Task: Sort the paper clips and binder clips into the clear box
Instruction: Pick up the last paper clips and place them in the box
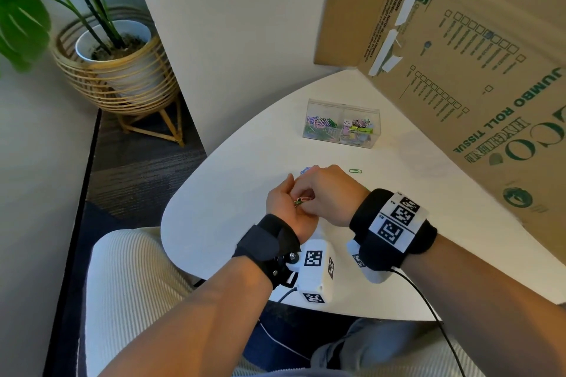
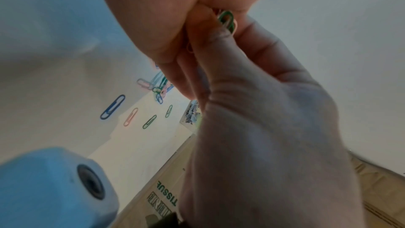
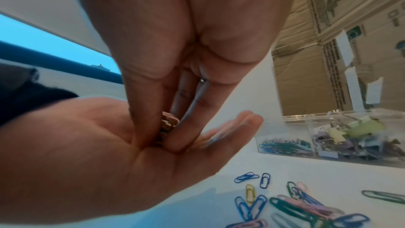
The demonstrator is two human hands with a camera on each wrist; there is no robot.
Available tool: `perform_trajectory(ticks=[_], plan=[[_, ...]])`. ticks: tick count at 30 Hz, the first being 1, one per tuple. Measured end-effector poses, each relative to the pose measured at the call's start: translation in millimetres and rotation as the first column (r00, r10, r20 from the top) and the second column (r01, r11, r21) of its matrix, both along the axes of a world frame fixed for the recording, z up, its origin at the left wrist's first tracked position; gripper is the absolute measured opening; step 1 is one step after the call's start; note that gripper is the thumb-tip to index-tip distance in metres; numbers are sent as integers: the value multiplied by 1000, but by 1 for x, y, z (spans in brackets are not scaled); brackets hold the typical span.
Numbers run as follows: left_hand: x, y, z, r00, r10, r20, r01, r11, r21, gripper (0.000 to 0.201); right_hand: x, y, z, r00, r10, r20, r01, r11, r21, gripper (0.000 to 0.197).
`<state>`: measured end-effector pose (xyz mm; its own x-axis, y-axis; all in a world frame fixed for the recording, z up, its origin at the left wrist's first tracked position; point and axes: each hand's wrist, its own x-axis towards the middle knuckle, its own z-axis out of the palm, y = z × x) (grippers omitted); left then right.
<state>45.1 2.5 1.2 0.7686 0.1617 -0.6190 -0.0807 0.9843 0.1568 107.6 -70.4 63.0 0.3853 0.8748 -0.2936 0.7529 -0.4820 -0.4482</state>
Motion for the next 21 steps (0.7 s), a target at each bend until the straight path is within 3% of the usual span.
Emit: perform_trajectory(ticks=[4, 6, 8, 12, 15, 17, 19, 21], plan=[[3, 4, 10, 1000, -1, -3, 1, 998, 57, 44, 10, -3, 5, 976, -157, -152, 173, 981, 93, 14], [5, 8, 7, 1000, -8, 3, 8, 996, 86, 48, 14, -6, 6, 870, -274, -410, 363, 919, 157, 16], [5, 12, 7, 1000, 3, -13, -2, 994, 108, 44, 22, -8, 10, 756, -319, -572, 511, 833, 212, 18], [-1, 19, 4, 1000, 16, 26, -19, 992, 123, 45, 61, 6, 27, 672, -454, -585, 714, 607, 349, 17], [-5, 23, 3, 1000, 11, 29, -14, 993, 117, 45, 102, 30, 26, 651, -592, -476, 759, 522, 389, 14], [-7, 24, 4, 1000, 10, 29, -13, 993, 118, 45, 121, 46, 18, 675, -646, -356, 737, 562, 377, 14], [-8, 25, 5, 1000, 9, 30, -13, 992, 123, 45, 134, 59, 9, 757, -631, -172, 651, 703, 288, 17], [-9, 29, 4, 1000, 17, 21, -20, 991, 132, 45, 137, 63, 3, 822, -570, -10, 568, 817, 100, 25]])
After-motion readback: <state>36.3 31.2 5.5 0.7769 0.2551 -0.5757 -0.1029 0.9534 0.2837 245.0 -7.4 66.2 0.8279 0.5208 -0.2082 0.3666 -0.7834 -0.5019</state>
